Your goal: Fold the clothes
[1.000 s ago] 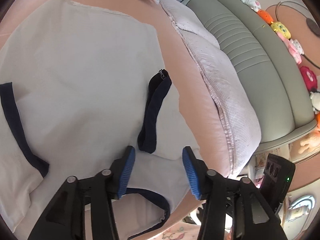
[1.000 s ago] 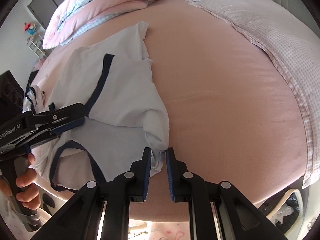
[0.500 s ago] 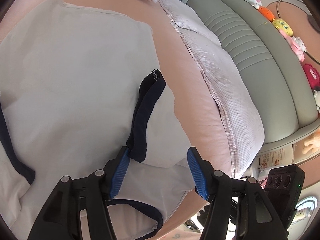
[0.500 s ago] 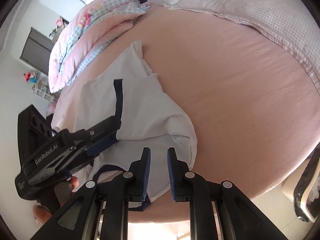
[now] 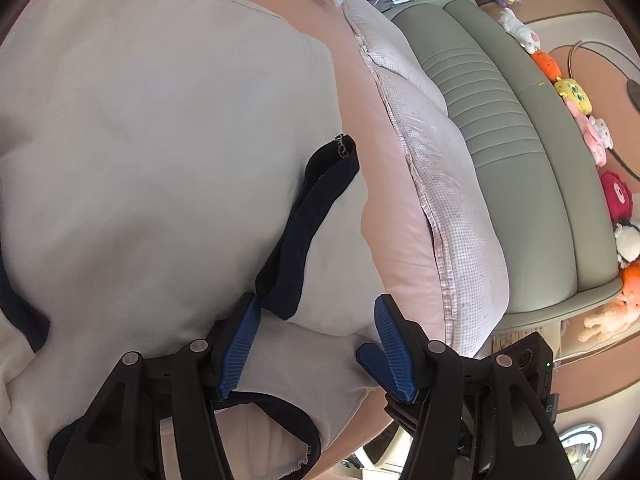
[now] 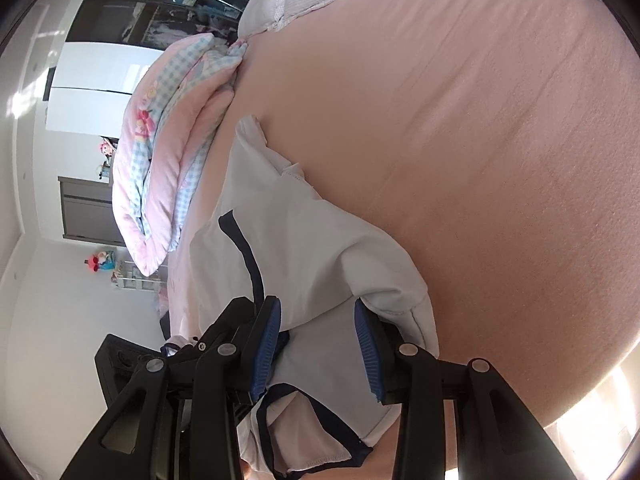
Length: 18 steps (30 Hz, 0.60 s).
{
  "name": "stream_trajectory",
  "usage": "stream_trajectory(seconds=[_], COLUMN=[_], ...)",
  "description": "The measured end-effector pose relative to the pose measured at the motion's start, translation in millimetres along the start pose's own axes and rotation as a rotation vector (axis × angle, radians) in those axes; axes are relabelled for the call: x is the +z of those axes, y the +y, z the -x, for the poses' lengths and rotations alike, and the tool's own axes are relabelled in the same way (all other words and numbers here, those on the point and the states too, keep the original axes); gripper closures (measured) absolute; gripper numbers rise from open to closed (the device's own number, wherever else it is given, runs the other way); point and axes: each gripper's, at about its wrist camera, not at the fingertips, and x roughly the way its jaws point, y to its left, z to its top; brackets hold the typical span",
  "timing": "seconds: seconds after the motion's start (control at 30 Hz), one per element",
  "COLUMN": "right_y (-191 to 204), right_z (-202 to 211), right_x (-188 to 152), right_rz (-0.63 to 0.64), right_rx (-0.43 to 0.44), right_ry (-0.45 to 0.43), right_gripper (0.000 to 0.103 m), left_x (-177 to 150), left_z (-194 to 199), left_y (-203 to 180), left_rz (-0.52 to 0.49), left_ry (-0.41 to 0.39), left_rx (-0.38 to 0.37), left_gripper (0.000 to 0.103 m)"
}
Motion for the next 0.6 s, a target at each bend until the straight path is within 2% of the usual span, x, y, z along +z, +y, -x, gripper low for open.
stream_trajectory(seconds=[0.13, 0.53, 0.6], right_y=[-4, -5, -6], right_z=[-6, -23, -22], right_x=[0, 5, 3], right_rz=[-0.048, -0.135, -0.148], right_rx=[0.034, 0.106, 0.112], right_ry=[0.01, -0.025, -0.031], right_gripper=[0.065, 0.065, 0.065], left_x=[3, 4, 4], left_z=[-2, -7, -7], left_y=[0, -11, -9], left_rz=[0.022, 0.005, 0.011], left_ry=[0.001, -0.033, -0.042], left_rx=[-0.012, 0.002, -0.001], left_gripper=[0.046, 0.047, 0.05])
